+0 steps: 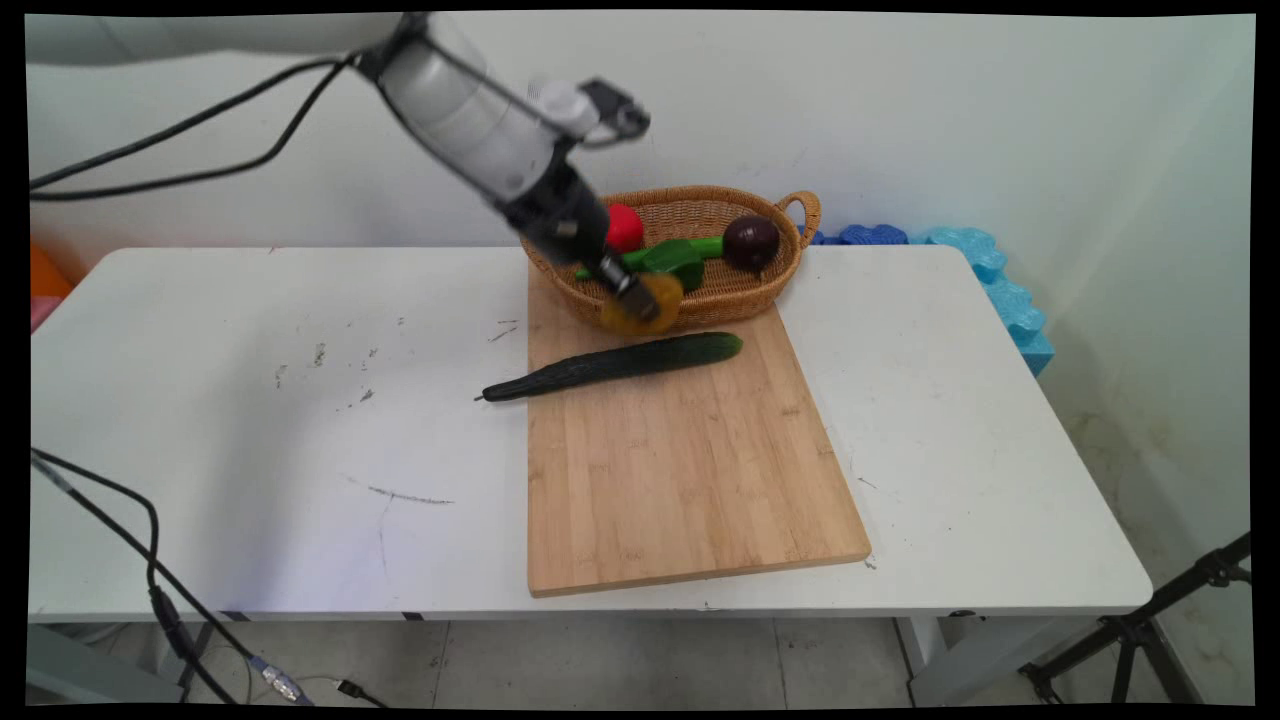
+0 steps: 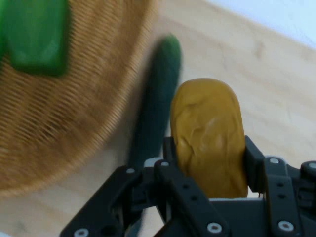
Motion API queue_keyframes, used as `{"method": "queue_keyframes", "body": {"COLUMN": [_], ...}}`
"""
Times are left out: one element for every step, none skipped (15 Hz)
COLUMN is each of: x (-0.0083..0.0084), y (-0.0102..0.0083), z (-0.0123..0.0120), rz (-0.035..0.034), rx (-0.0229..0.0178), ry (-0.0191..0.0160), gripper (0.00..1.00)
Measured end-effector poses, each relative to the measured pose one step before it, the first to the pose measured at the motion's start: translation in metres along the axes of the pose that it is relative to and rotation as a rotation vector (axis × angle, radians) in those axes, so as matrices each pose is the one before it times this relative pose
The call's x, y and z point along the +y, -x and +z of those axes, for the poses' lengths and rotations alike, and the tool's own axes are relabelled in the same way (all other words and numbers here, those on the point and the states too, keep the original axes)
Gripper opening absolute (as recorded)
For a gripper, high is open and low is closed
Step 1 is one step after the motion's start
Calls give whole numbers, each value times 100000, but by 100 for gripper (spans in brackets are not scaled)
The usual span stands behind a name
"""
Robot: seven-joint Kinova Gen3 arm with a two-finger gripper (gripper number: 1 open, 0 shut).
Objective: Place the picked object in the vegetable basket
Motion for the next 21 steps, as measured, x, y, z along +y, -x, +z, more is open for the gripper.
{"method": "queue_keyframes", "body": {"x": [-452, -668, -773, -730, -648, -748, -776, -700, -769, -773, -623, -644, -511, -339, -207, -330, -248, -220, -131, -118, -107], "y": [-687, -969, -1061, -924, -680, -642, -438, -240, -156, -1, 104, 231, 288, 272, 167, 304, 254, 245, 150, 137, 111], "z": [-161, -60, 86, 288, 354, 519, 551, 497, 593, 589, 519, 601, 639, 551, 345, 569, 449, 492, 391, 423, 370], "rz": [-631, -946, -1180, -1073, -934, -1022, -1023, -840, -898, -944, -786, -713, -410, -170, -107, -226, -228, -254, -118, -57, -34], "rx": [866, 1134, 1121, 692, 405, 61, -268, -436, -699, -871, -900, -1221, -1392, -1233, -747, -1178, -826, -778, -327, -210, -60], "ry": [-693, -1028, -1159, -1102, -1019, -1208, -1226, -1104, -1209, -1175, -949, -967, -820, -535, -322, -488, -373, -329, -207, -199, -194], "gripper": [0, 0, 0, 0, 0, 0, 0, 0, 0, 0, 0, 0, 0, 0, 0, 0, 0, 0, 0, 0, 0]}}
